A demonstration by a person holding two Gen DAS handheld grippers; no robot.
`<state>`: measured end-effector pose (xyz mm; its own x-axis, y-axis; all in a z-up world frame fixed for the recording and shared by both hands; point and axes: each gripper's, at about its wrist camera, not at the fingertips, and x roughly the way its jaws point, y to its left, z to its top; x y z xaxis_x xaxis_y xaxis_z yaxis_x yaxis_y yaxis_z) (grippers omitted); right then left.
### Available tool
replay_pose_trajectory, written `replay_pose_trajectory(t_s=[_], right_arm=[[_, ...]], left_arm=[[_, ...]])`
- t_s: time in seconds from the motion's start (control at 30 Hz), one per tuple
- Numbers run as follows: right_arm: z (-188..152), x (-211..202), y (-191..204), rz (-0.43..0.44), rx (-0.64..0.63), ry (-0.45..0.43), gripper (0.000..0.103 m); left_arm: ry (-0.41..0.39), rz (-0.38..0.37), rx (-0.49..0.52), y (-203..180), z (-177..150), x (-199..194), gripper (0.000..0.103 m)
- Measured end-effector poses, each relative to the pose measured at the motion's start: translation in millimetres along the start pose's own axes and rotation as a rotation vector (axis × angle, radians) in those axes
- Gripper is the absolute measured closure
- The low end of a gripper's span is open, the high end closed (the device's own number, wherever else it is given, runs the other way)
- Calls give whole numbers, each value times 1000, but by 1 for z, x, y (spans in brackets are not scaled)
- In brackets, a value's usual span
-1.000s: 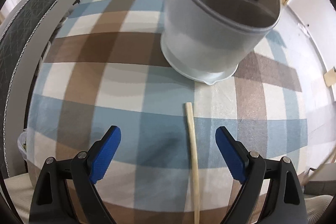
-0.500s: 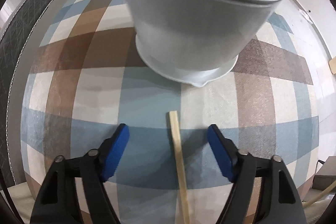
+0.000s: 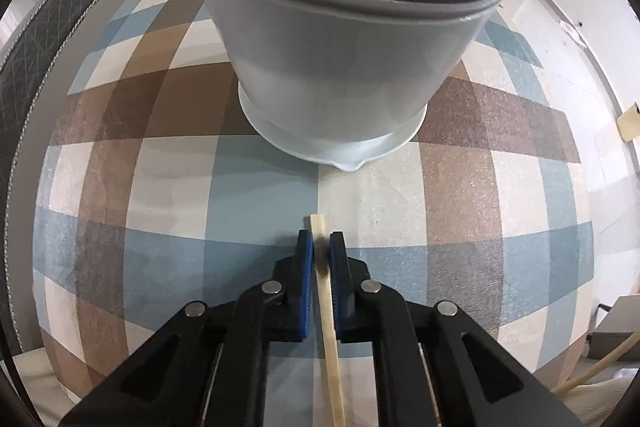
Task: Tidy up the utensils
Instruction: 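Close the left gripper on the last chopstick while the right gripper lifts its chopstick, then lift both held chopsticks and carry them above the white holder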
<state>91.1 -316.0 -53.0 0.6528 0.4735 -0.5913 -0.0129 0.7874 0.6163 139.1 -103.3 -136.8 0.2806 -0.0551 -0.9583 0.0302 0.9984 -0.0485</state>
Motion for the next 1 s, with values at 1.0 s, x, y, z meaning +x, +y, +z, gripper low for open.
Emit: replay_pose_trajectory(t_s=[1.0], right_arm=[[-28, -39, 24, -55, -116, -117, 97]], left_arm=[[-479, -200, 57, 31, -39, -152, 101]])
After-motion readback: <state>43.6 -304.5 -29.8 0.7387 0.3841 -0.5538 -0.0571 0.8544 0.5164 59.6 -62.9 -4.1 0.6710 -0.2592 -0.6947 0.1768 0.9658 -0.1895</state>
